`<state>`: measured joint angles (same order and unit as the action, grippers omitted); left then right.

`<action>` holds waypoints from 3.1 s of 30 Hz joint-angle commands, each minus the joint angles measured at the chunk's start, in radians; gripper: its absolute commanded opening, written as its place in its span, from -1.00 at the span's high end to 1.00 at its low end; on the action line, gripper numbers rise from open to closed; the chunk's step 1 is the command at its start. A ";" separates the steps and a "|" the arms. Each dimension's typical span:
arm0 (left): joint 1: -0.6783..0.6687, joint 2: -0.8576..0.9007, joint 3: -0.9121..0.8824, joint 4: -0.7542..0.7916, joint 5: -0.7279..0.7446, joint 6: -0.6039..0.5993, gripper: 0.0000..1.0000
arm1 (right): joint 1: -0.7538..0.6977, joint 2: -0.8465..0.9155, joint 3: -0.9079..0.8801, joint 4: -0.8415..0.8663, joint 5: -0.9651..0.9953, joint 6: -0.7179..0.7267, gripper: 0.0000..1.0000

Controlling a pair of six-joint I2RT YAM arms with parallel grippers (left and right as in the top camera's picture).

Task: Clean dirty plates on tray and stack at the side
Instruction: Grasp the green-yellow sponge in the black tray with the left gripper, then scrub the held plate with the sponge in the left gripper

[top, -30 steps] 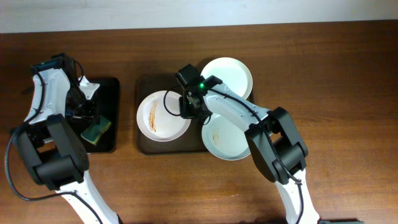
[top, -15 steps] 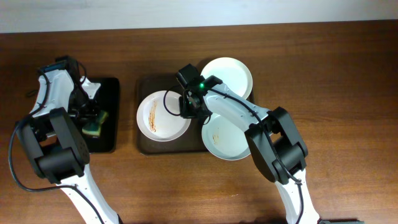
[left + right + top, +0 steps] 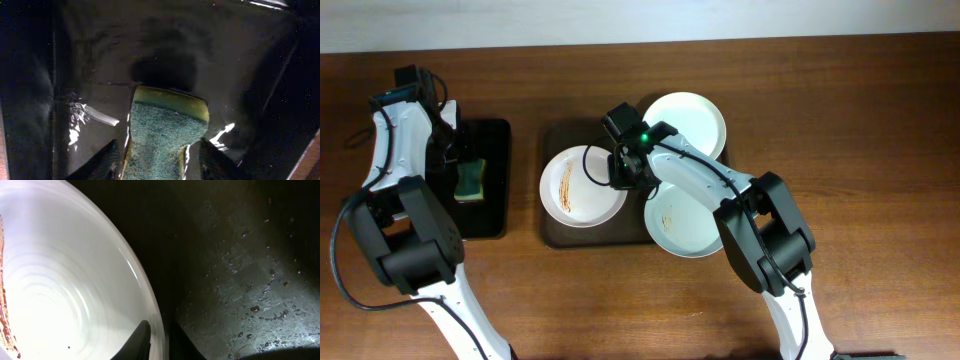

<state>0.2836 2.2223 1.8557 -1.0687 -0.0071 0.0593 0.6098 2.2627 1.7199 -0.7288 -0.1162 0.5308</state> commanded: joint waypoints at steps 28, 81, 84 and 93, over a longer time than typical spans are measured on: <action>-0.002 -0.101 0.312 -0.388 0.045 -0.008 0.99 | 0.005 0.022 -0.016 0.004 0.024 0.001 0.78; -0.439 -0.098 -0.379 0.499 0.273 0.093 0.99 | -0.047 0.022 -0.016 0.032 -0.115 -0.055 0.90; -0.453 -0.098 -0.379 0.320 0.290 0.092 0.99 | -0.047 0.022 -0.016 0.032 -0.115 -0.056 0.90; -0.405 -0.098 -0.327 0.169 0.004 -0.232 0.99 | -0.047 0.022 -0.016 0.026 -0.116 -0.056 0.90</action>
<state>-0.1490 2.1048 1.4967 -0.9443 0.2230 -0.0383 0.5571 2.2631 1.7096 -0.7010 -0.2314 0.4709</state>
